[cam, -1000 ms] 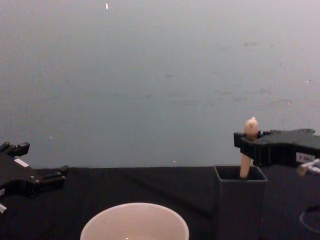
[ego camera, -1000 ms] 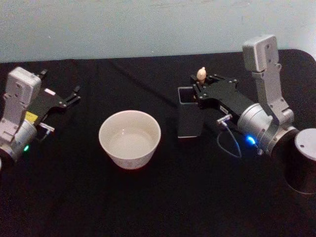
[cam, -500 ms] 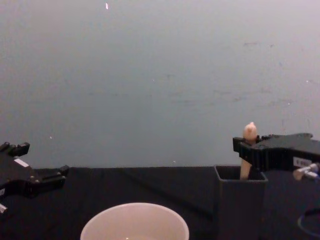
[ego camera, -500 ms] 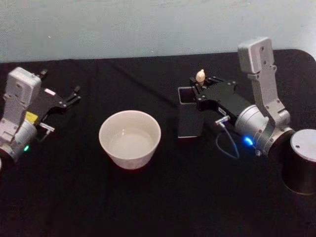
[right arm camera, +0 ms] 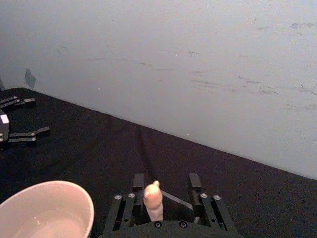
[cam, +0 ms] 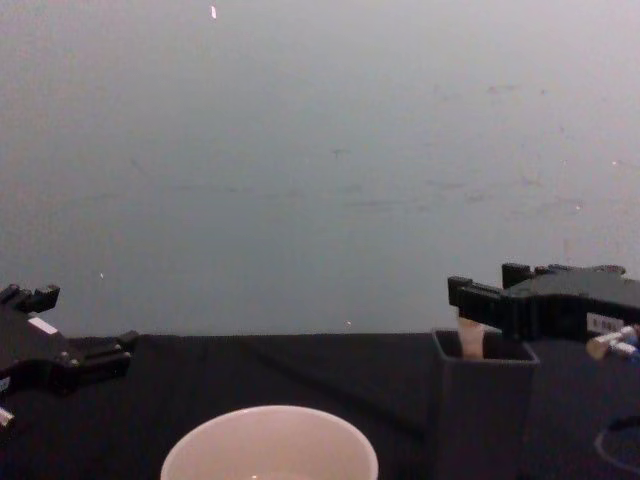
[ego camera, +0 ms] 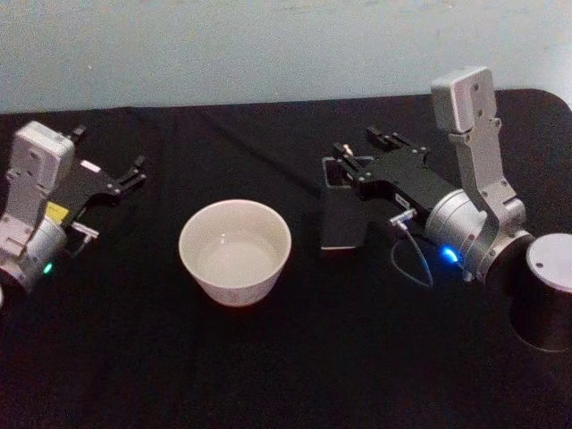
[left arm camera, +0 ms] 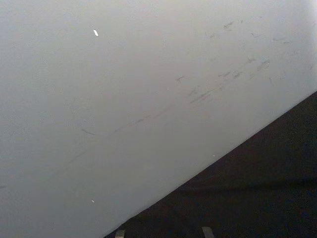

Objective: Pick up the stirring spoon with one hand, stir inside the cup, then place it back in its original position.

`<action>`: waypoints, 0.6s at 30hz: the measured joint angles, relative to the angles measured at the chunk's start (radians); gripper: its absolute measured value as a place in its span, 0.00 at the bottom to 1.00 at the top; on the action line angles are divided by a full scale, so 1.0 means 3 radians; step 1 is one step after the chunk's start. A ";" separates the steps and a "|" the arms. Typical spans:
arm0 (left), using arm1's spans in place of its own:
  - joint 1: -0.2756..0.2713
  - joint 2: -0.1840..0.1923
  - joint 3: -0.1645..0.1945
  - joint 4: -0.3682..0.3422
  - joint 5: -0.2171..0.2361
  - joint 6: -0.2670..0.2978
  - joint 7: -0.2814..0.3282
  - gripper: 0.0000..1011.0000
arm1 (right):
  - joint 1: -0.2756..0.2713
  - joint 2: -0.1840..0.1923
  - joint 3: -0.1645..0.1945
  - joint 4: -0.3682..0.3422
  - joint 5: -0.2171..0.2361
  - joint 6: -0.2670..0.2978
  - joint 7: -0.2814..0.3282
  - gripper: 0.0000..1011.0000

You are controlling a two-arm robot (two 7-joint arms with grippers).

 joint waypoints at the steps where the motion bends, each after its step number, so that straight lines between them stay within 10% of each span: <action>1: 0.0000 0.0000 0.0000 0.0000 0.0000 0.0000 0.0000 0.99 | 0.0000 0.0000 0.0000 0.0000 0.0000 0.0000 0.0000 0.57; 18: 0.0000 0.0000 0.0000 0.0000 0.0000 0.0000 0.0000 0.99 | 0.0000 0.0002 0.0000 -0.0002 0.0006 -0.0004 0.0001 0.99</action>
